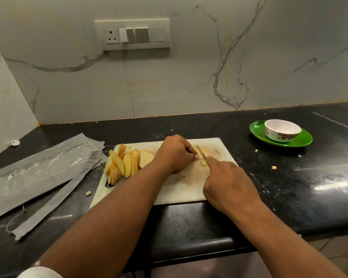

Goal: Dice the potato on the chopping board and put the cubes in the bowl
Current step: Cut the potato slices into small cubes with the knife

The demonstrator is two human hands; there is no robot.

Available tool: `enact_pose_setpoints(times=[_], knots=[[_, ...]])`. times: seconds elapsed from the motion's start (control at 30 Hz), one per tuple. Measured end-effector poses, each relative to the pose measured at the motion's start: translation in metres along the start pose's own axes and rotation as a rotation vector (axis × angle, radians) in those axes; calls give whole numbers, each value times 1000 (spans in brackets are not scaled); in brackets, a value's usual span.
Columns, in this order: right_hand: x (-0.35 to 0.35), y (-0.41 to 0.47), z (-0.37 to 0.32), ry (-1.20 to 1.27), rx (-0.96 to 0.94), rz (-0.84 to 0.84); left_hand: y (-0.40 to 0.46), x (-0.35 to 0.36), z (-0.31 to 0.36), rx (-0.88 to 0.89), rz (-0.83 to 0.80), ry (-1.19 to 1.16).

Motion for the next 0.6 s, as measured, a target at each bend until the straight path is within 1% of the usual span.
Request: enact_pose_setpoints(times=[0.27, 0.4, 0.6], knots=[[-17, -48, 13, 16, 1, 12, 4, 2, -3, -9, -13, -6], [-24, -34, 7, 7, -5, 90, 3, 2, -2, -12, -18, -9], [-11, 0, -5, 19, 18, 39, 0, 2, -1, -12, -7, -27]])
Point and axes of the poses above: each hand's wrist, its own y-axis towards the middle knuckle, its own x-axis out of the palm, z = x × y, the point moved 4 cm from there along y, towards the middle knuckle, and after that the axes turned 4 degrees about x, right-handed, at the moved point
